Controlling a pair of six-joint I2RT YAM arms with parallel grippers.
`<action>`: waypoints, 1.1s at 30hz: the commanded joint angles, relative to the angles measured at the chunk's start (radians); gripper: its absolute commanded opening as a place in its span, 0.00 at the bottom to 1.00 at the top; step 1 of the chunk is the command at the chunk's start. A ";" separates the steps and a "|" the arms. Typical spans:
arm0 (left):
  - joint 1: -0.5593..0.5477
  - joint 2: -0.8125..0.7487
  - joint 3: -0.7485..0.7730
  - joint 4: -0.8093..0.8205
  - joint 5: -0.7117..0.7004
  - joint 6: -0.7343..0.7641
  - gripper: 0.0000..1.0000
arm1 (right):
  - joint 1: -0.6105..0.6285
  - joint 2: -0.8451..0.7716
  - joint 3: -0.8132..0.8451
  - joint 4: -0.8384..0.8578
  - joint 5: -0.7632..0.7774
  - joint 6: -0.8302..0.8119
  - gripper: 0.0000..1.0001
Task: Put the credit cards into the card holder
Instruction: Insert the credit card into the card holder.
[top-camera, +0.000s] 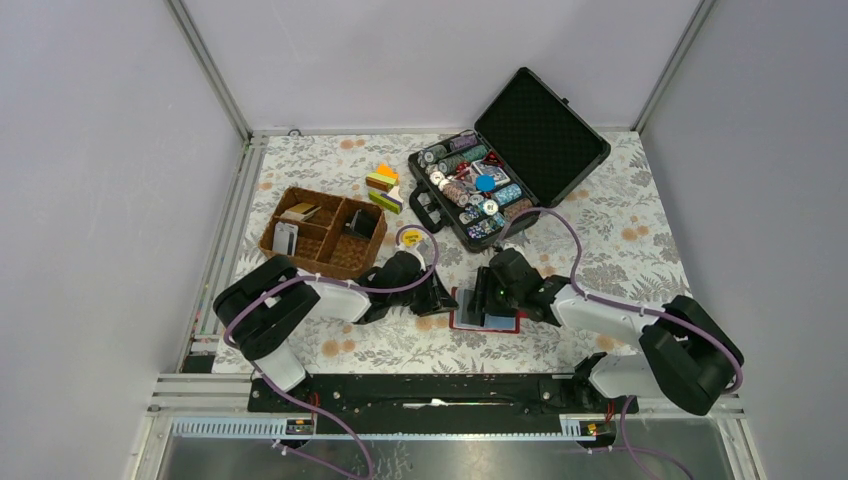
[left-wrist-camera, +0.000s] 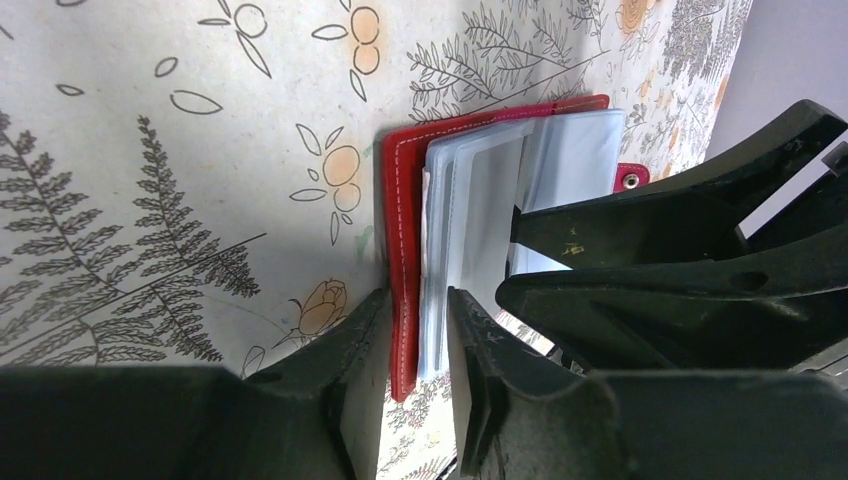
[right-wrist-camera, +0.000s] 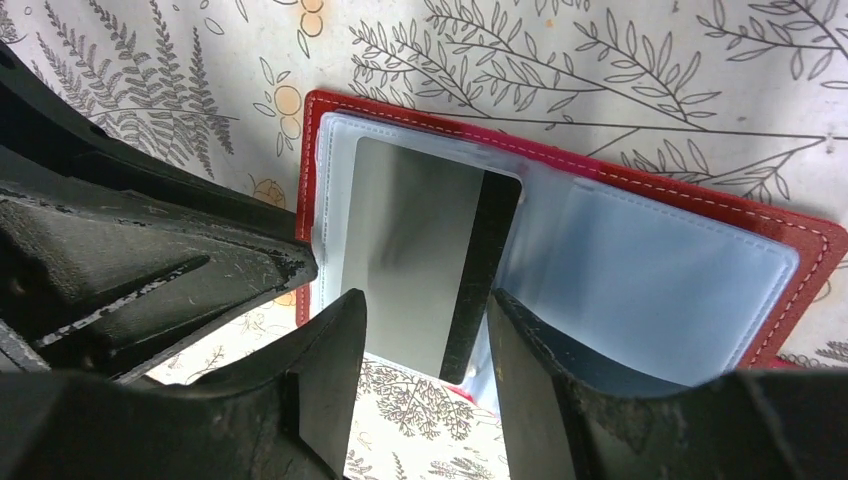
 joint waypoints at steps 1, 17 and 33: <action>-0.006 0.004 -0.009 0.050 0.010 -0.012 0.29 | 0.027 0.050 0.035 0.103 -0.087 0.032 0.54; 0.013 -0.199 -0.090 -0.157 -0.101 0.040 0.27 | 0.141 0.201 0.179 0.178 -0.085 0.053 0.45; 0.049 -0.250 -0.129 -0.105 -0.053 0.074 0.35 | 0.149 0.224 0.172 0.273 -0.152 0.065 0.25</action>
